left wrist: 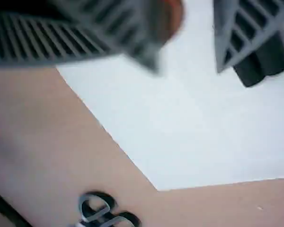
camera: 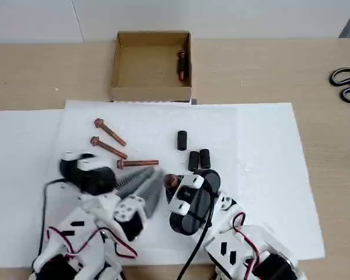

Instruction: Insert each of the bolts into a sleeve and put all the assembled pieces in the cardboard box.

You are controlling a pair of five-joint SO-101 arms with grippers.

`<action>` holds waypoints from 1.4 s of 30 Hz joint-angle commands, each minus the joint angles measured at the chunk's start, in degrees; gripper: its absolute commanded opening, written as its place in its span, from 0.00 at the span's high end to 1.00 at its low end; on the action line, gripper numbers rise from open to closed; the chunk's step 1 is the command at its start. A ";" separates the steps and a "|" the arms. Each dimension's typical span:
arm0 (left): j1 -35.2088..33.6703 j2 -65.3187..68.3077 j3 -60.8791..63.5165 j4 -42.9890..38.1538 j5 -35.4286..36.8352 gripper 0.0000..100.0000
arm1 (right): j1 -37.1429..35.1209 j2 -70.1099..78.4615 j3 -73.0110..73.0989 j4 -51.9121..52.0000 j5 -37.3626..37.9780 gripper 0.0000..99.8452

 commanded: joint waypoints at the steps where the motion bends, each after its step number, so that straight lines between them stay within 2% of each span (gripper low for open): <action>1: -6.95 -0.44 -2.15 0.53 -0.44 1.00 | 0.57 -0.22 -0.79 -1.63 0.26 1.00; 3: -12.84 -0.44 -1.36 2.29 -1.49 0.99 | 1.01 -0.22 -0.79 -1.63 0.26 1.00; 8: -26.46 -0.53 6.55 3.16 -11.34 0.99 | 8.48 -0.13 -0.70 -1.54 0.00 1.00; 12: -31.82 -0.53 13.32 3.16 -17.05 0.99 | 14.55 0.13 -0.79 -1.63 -3.16 1.00; 17: -31.91 -0.62 16.31 3.16 -17.67 0.99 | 18.51 0.31 -0.53 -3.47 -8.53 1.00; 22: -32.09 -0.62 21.41 0.35 -17.85 0.99 | 21.14 6.81 -1.32 -13.93 -8.53 1.00; 30: -32.09 -0.62 25.98 -8.00 -17.58 0.99 | 23.16 38.81 -16.97 -28.62 -8.79 1.00; 42: -32.00 -0.62 25.98 -8.09 -17.58 0.99 | 23.34 83.74 -48.44 -40.84 -8.62 1.00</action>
